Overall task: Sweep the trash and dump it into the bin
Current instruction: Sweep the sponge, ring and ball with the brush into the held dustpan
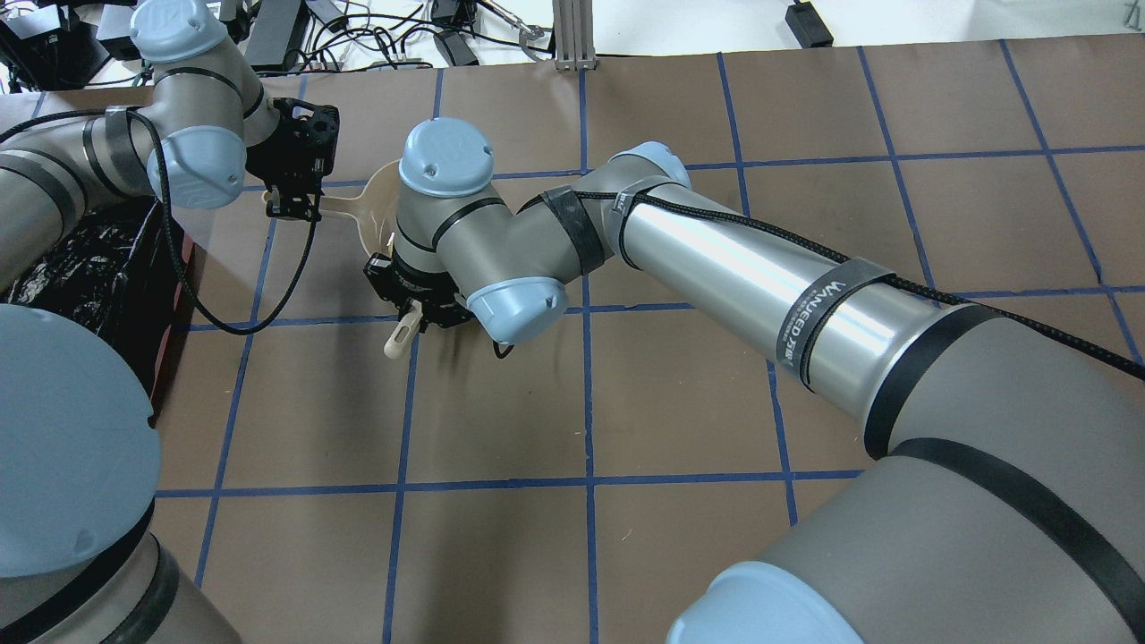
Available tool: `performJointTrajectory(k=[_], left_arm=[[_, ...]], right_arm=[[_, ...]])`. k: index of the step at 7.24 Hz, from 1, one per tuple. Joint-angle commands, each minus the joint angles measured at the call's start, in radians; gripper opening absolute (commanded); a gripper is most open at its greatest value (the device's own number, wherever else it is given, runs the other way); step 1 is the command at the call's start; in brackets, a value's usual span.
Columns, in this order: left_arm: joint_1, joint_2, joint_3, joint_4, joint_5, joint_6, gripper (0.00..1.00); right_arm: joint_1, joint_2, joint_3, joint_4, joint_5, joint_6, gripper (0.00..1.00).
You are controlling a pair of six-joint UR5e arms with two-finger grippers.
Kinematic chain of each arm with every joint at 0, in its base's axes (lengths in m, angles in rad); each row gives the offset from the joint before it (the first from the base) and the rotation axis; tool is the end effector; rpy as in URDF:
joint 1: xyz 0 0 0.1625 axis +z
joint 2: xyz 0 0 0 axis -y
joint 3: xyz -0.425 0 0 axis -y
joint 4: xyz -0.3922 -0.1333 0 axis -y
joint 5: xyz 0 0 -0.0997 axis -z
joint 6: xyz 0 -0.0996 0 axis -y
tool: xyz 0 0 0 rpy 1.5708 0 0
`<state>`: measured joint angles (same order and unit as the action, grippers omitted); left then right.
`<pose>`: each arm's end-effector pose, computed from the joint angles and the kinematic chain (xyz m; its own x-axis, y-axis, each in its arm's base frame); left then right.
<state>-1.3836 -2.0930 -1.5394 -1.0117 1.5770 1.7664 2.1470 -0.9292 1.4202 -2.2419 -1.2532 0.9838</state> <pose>-0.0068 -0.6772 0.2534 0.0088 0.9978 -0.0657 0.9998 -0.0076 0.0193 0.5276 -0.5102 0.2428 -0.8706 0.3742 -0.3193 0.3410 0.9269 0.1566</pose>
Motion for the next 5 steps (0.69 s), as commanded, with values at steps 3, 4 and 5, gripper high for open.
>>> performJointTrajectory(k=[3,4,5], left_arm=[[0.0,-0.002,-0.002,0.001,-0.002,0.002,0.08],[0.0,0.001,-0.005,0.001,-0.008,0.005,0.08],[0.002,0.001,-0.008,0.001,-0.015,0.008,0.08]], right_arm=[[-0.016,-0.049,-0.052,0.155,-0.155,-0.131,0.01],[-0.019,-0.057,-0.052,0.157,-0.178,-0.17,0.01],[-0.019,-0.065,-0.05,0.178,-0.199,-0.18,0.01]])
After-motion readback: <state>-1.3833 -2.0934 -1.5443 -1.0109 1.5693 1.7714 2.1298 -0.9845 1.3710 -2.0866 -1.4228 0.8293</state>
